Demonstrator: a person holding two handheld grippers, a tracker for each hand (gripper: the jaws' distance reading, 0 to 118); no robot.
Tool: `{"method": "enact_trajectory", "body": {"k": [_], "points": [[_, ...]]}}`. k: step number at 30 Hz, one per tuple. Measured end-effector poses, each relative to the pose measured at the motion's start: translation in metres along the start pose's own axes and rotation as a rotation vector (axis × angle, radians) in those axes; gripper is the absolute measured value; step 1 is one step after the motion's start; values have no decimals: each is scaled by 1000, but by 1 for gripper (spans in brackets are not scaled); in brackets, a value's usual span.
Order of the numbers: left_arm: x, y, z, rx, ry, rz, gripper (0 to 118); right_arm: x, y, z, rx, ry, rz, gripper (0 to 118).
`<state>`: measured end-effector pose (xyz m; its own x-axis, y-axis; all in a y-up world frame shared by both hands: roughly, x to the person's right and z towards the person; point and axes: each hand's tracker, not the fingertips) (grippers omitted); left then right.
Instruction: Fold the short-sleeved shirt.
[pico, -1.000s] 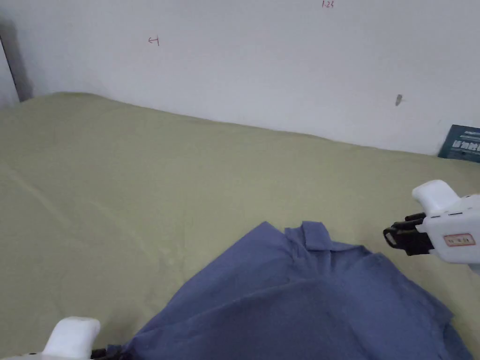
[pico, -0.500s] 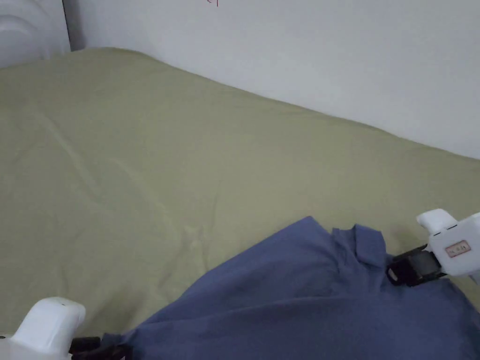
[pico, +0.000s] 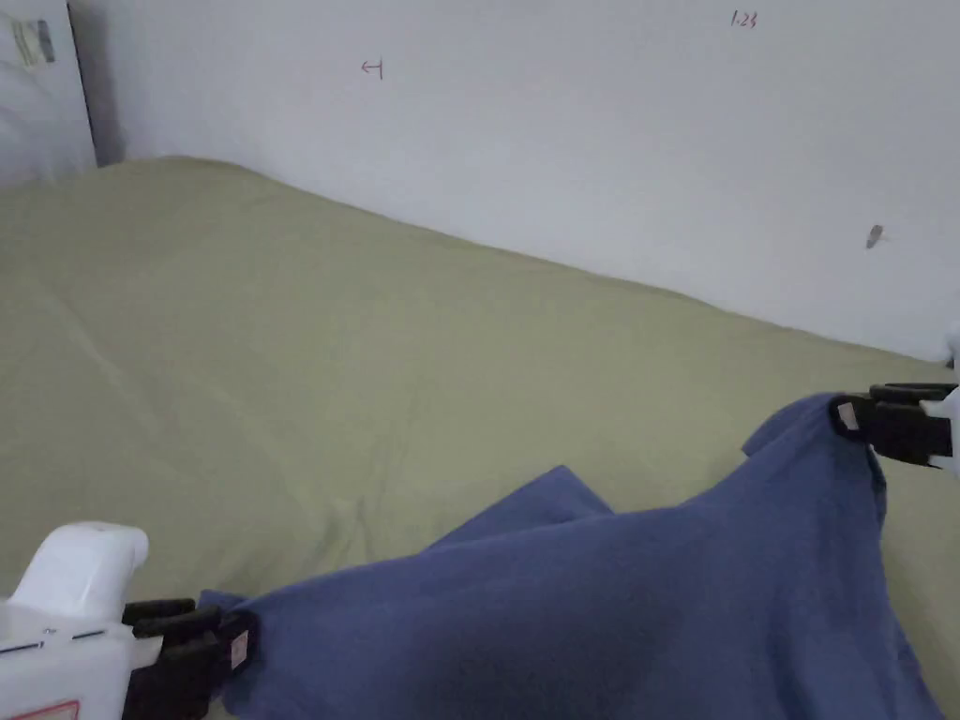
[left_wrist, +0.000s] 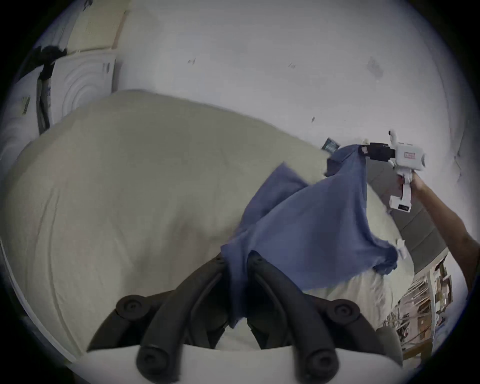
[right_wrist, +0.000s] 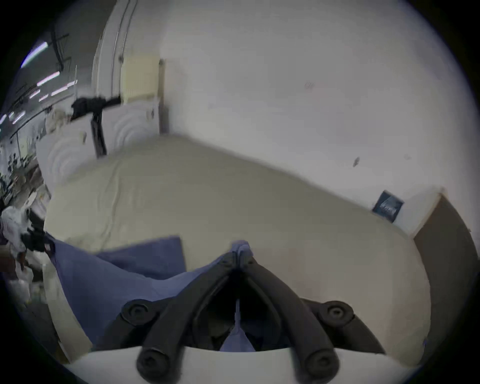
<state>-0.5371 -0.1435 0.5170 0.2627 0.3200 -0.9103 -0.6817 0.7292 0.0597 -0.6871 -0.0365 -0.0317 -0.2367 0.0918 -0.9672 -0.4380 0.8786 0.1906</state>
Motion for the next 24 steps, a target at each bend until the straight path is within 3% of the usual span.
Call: {"method": "enact_trajectory", "body": {"k": [3,4,8,17,22,24], "points": [[11,52,4,70,-12,-72,12,15,32,45,99,-43,-60,0],[15,75,5,91,-20,-104,12,12,49,59,121,-89,-41,0],[52,172,13,226,-7,-170,12,42,94,94,190,-202,-96,0],[103,328,-2,401,111,-364,10,74,197,121,352,-391,-62,0],[149,361,3,444,161,-393,10,78,248,125,434,-473,-12,0],[111,407,-19,488,188,-415,10,77,264,129,467,-489,-5,0]]}}
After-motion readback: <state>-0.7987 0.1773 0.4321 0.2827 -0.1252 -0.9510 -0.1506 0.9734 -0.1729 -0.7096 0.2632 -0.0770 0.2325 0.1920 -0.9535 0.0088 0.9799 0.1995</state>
